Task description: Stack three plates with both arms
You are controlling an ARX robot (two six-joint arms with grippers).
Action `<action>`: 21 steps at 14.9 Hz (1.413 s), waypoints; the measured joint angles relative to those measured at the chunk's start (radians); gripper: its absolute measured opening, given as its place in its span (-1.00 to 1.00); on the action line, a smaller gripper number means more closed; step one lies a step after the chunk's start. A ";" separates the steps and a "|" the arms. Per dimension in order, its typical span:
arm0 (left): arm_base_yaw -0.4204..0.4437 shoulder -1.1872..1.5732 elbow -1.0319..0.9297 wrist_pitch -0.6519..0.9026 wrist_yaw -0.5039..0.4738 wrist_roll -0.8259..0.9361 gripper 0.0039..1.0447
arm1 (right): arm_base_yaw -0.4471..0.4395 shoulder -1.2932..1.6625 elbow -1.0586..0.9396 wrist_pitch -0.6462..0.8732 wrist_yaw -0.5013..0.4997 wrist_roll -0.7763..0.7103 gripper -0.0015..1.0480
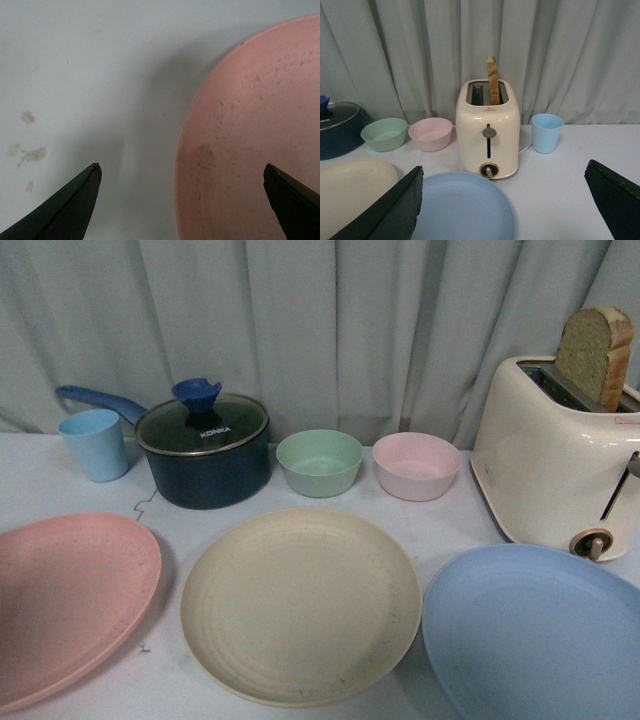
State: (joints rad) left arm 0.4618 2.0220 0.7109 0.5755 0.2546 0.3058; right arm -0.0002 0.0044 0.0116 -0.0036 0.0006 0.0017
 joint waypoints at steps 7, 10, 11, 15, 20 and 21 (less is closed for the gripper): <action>-0.003 0.023 -0.028 0.006 0.013 -0.014 0.88 | 0.000 0.000 0.000 0.000 0.000 0.000 0.87; -0.010 0.035 -0.049 0.024 0.019 -0.011 0.73 | 0.000 0.000 0.000 0.000 0.000 0.000 0.87; -0.010 0.038 -0.052 0.031 0.025 -0.013 0.59 | 0.000 0.000 0.000 0.000 0.000 0.000 0.87; -0.001 0.029 -0.051 0.022 0.010 -0.009 -0.55 | 0.000 0.000 0.000 0.000 0.000 0.000 0.87; -0.016 -0.378 0.012 -0.212 0.109 -0.043 -0.96 | 0.000 0.000 0.000 0.000 0.000 0.000 0.87; -0.054 -0.413 0.021 -0.225 0.120 -0.075 -0.96 | 0.000 0.000 0.000 0.000 0.000 0.000 0.87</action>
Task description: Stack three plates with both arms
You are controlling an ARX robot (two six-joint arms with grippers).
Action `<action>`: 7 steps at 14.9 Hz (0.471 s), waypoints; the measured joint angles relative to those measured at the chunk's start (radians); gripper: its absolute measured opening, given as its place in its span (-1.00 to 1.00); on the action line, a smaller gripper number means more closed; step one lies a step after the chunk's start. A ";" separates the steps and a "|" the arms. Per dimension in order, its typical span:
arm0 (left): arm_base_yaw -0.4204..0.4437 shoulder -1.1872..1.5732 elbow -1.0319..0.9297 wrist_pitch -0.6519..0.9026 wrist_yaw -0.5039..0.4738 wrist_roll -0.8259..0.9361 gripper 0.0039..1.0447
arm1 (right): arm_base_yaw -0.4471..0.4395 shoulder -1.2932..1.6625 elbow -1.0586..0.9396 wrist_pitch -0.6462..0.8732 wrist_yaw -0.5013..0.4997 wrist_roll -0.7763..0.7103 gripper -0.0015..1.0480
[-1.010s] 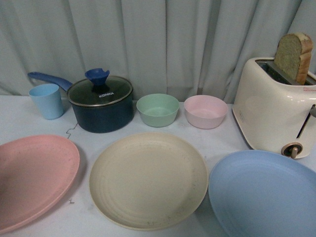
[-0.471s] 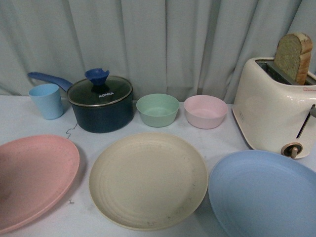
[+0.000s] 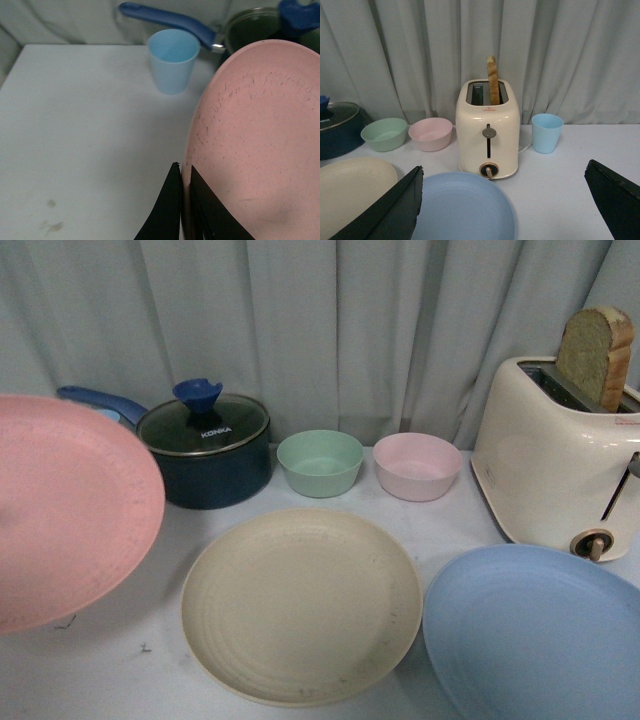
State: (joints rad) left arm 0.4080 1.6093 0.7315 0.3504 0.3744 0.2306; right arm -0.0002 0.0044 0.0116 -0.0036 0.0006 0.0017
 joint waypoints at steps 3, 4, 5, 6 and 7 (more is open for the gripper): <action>-0.145 -0.021 -0.012 -0.011 -0.018 -0.074 -0.96 | 0.000 0.000 0.000 0.000 0.000 0.000 0.87; -0.206 -0.021 -0.024 -0.003 -0.040 -0.094 -0.96 | 0.000 0.000 0.000 0.000 0.000 0.000 0.87; -0.267 -0.012 -0.025 0.019 -0.064 -0.107 -0.96 | 0.000 0.000 0.000 0.000 0.000 0.000 0.87; -0.328 0.018 -0.014 0.037 -0.081 -0.131 -0.96 | 0.000 0.000 0.000 0.000 0.000 0.000 0.87; -0.367 0.060 0.000 0.046 -0.097 -0.145 -0.96 | 0.000 0.000 0.000 0.000 0.000 0.000 0.87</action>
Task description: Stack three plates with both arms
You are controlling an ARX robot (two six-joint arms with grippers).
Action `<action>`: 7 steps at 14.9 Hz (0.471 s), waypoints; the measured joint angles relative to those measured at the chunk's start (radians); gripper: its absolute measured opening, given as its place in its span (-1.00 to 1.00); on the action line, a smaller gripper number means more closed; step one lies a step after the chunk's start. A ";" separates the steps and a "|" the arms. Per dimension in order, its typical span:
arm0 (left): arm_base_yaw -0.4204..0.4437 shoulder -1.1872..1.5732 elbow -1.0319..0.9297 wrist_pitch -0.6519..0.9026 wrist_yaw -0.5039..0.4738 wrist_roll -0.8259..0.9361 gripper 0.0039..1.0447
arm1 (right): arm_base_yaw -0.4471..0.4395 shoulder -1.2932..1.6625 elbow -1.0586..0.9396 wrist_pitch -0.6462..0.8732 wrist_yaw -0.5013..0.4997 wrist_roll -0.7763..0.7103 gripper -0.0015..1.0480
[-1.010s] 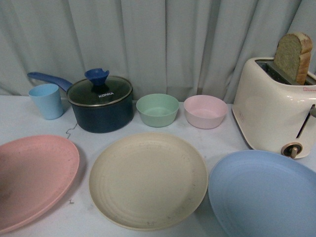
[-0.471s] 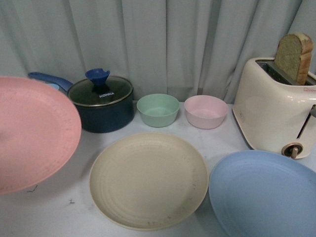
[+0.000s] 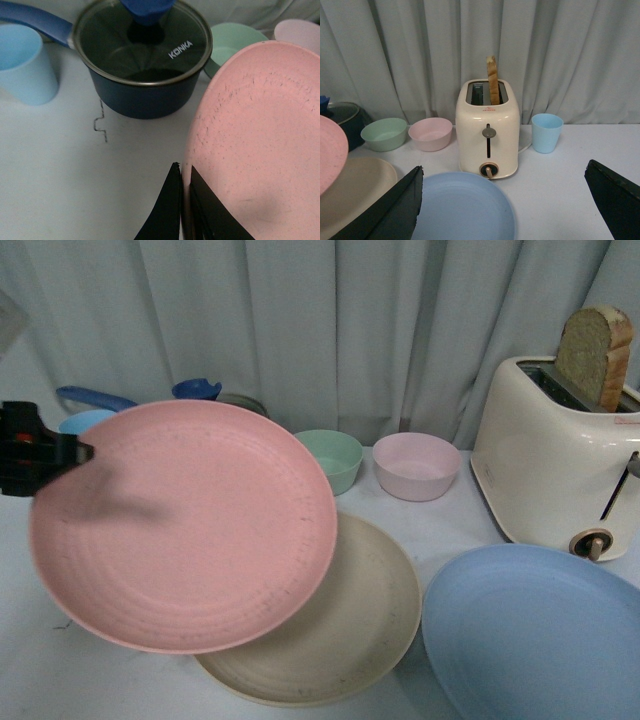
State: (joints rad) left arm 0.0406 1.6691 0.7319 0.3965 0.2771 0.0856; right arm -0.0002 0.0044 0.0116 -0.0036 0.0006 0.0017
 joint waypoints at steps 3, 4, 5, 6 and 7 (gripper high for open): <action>-0.084 0.109 0.045 0.024 -0.053 -0.048 -0.96 | 0.000 0.000 0.000 0.000 0.000 0.000 0.87; -0.097 0.126 0.062 0.027 -0.060 -0.063 -0.96 | 0.000 0.000 0.000 0.000 0.000 0.000 0.87; -0.113 0.150 0.087 0.036 -0.066 -0.082 -0.96 | 0.000 0.000 0.000 0.000 0.000 0.000 0.87; -0.132 0.177 0.103 0.043 -0.069 -0.106 -0.96 | 0.000 0.000 0.000 0.000 0.000 0.000 0.87; -0.146 0.190 0.104 0.047 -0.069 -0.114 -0.96 | 0.000 0.000 0.000 0.000 0.000 0.000 0.87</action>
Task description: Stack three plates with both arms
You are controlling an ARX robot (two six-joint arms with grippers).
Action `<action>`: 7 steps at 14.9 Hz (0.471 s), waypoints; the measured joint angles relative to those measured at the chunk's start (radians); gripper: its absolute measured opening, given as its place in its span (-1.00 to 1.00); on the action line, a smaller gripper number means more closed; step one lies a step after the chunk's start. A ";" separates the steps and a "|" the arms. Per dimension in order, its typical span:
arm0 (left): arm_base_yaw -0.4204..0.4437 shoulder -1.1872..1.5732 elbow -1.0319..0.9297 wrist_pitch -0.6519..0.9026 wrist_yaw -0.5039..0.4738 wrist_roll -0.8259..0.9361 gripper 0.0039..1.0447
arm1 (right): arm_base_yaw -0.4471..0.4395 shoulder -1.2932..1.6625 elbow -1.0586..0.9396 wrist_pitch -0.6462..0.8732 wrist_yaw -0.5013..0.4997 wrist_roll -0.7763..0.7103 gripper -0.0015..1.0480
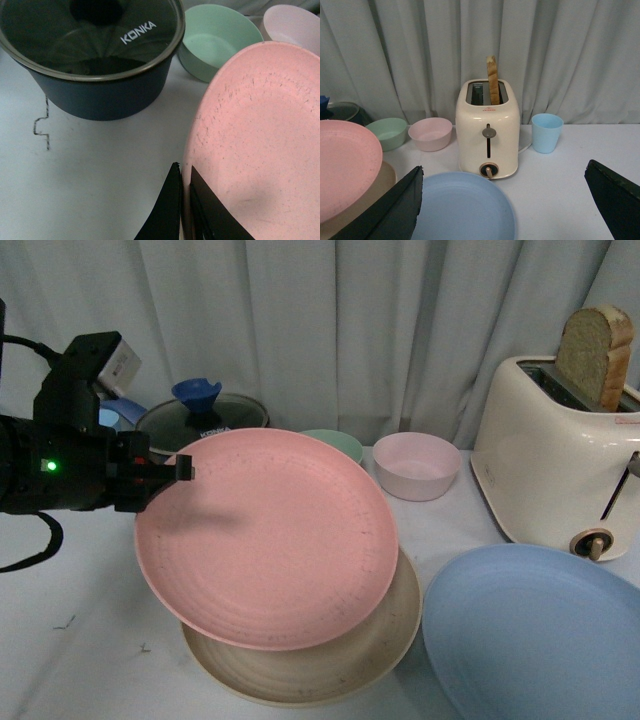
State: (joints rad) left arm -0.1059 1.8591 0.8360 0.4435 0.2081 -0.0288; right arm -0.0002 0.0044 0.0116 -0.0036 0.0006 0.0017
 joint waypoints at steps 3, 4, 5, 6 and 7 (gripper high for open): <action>-0.031 0.042 0.000 0.012 -0.006 -0.019 -0.96 | 0.000 0.000 0.000 0.000 0.000 0.000 0.87; -0.038 0.054 0.000 0.022 -0.006 -0.022 -0.96 | 0.000 0.000 0.000 0.000 0.000 0.000 0.87; -0.042 0.061 0.000 0.030 -0.012 -0.024 -0.96 | 0.000 0.000 0.000 0.000 0.000 0.000 0.87; -0.042 0.068 0.000 0.035 -0.017 -0.026 -0.96 | 0.000 0.000 0.000 0.000 0.000 0.000 0.87; -0.044 0.080 0.000 0.041 -0.022 -0.026 -0.96 | 0.000 0.000 0.000 0.000 0.000 0.000 0.87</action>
State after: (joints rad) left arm -0.1501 1.9392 0.8356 0.4847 0.1864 -0.0544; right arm -0.0002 0.0044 0.0116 -0.0036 0.0006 0.0017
